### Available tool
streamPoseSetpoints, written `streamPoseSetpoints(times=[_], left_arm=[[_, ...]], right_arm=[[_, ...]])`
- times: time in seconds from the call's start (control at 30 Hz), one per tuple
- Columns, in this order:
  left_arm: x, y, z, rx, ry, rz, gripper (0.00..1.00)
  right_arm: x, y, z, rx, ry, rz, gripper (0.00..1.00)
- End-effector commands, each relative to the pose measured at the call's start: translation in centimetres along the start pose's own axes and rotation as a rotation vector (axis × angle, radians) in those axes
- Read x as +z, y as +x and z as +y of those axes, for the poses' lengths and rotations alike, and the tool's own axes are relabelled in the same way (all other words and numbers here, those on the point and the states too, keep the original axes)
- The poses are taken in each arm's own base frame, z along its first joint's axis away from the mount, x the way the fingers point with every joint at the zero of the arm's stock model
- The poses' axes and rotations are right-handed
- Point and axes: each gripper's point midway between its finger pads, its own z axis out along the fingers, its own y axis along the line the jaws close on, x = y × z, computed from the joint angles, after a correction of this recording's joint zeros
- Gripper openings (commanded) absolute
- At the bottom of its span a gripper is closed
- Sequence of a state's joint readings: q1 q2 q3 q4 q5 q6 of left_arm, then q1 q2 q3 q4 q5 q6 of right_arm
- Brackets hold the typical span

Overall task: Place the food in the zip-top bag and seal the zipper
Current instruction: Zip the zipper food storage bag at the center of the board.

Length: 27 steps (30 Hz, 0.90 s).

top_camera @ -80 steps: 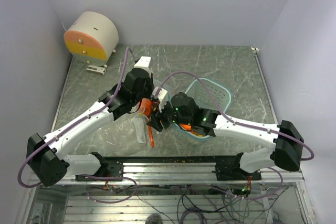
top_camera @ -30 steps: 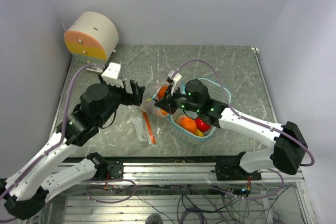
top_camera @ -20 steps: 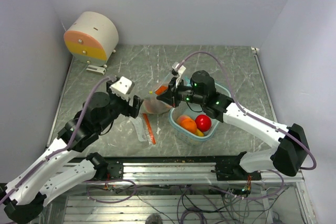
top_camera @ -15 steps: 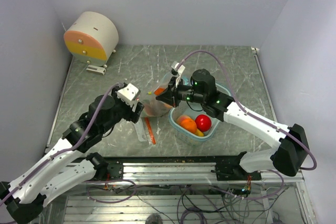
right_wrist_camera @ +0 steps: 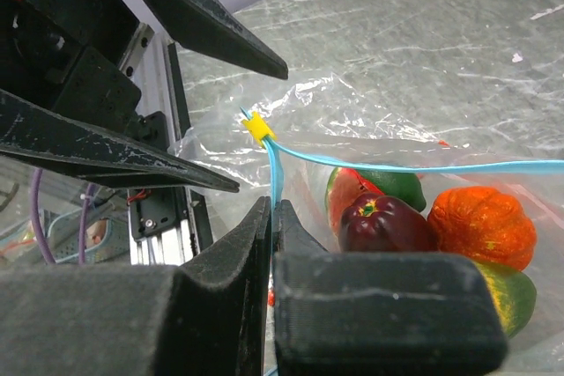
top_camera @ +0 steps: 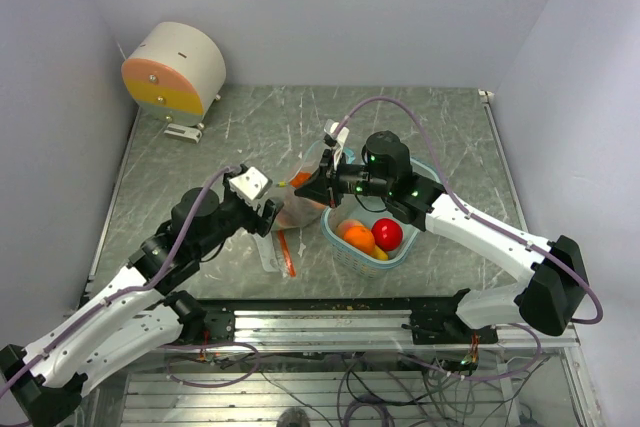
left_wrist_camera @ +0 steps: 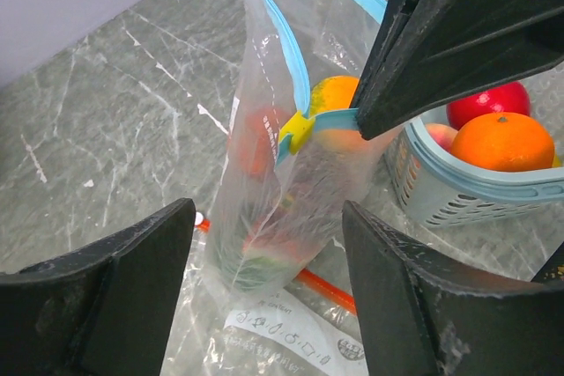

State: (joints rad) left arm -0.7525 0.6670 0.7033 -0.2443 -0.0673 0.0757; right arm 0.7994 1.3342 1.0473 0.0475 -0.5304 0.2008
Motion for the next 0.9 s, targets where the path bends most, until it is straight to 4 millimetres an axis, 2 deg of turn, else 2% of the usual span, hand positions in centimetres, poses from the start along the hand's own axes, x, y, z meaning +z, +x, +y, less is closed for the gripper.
streamPoseSetpoints(times=[0.0, 0.2, 0.43, 0.57, 0.6, 0.73, 0.87], left_arm=[[0.4, -1.5, -0.9, -0.072, 0.033, -0.095, 0.75], [0.4, -1.8, -0.7, -0.136, 0.012, -0.142, 0.62], [0.4, -2.2, -1.4, -0.198, 0.041, -0.209, 0.66], [0.7, -1.8, -1.5, -0.217, 0.041, -0.218, 0.64], [0.9, -1.6, -1.5, -0.221, 0.039, -0.217, 0.62], [1.2, -1.7, -1.5, -0.24, 0.039, -0.249, 0.44], [1.0, -2.1, -1.0, -0.272, 0.013, -0.318, 0.44]], right_arm=[[-0.3, -1.8, 0.8, -0.039, -0.038, -0.049, 0.0], [-0.6, -2.0, 1.2, -0.04, -0.053, -0.059, 0.0], [-0.9, -2.1, 1.7, -0.045, -0.067, -0.063, 0.0], [-1.0, -2.3, 2.0, -0.048, -0.077, -0.068, 0.0], [-1.1, -2.3, 2.0, -0.049, -0.081, -0.068, 0.0], [-1.2, -2.2, 2.4, -0.048, -0.095, -0.065, 0.0], [-1.2, -1.9, 2.4, -0.044, -0.096, -0.061, 0.0]])
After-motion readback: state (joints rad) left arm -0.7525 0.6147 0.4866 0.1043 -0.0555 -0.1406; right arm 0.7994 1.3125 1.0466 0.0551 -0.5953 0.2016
